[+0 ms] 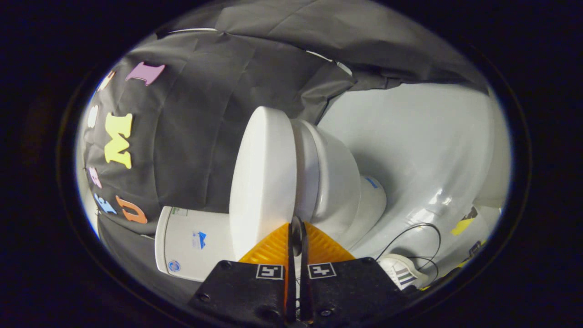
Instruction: Open the toilet lid.
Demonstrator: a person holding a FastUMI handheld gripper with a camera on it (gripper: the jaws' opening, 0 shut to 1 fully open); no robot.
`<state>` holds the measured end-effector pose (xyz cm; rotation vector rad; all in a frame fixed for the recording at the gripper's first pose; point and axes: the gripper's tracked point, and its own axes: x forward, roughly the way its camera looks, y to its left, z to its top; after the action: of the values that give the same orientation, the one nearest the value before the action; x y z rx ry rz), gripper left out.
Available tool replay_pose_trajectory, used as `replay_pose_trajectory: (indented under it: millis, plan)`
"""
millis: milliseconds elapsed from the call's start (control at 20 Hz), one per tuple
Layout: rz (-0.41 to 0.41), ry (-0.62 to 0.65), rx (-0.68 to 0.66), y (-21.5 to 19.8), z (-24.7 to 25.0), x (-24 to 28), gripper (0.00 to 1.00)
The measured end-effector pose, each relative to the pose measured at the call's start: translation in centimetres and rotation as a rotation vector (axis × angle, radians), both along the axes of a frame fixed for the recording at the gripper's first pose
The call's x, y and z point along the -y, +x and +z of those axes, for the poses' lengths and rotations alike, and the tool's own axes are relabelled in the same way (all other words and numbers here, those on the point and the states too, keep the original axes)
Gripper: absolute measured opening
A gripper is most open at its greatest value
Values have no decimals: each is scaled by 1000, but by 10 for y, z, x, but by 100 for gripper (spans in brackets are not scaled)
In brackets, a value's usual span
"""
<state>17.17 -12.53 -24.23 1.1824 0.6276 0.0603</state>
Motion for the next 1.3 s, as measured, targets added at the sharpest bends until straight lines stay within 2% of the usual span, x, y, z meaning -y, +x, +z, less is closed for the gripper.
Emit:
replay_pose_trajectory:
  millis: [250,1300]
  plan:
    - [7,-38,0,-1,4,-3,7]
    - [29,-292,117,-4,87,-22,6]
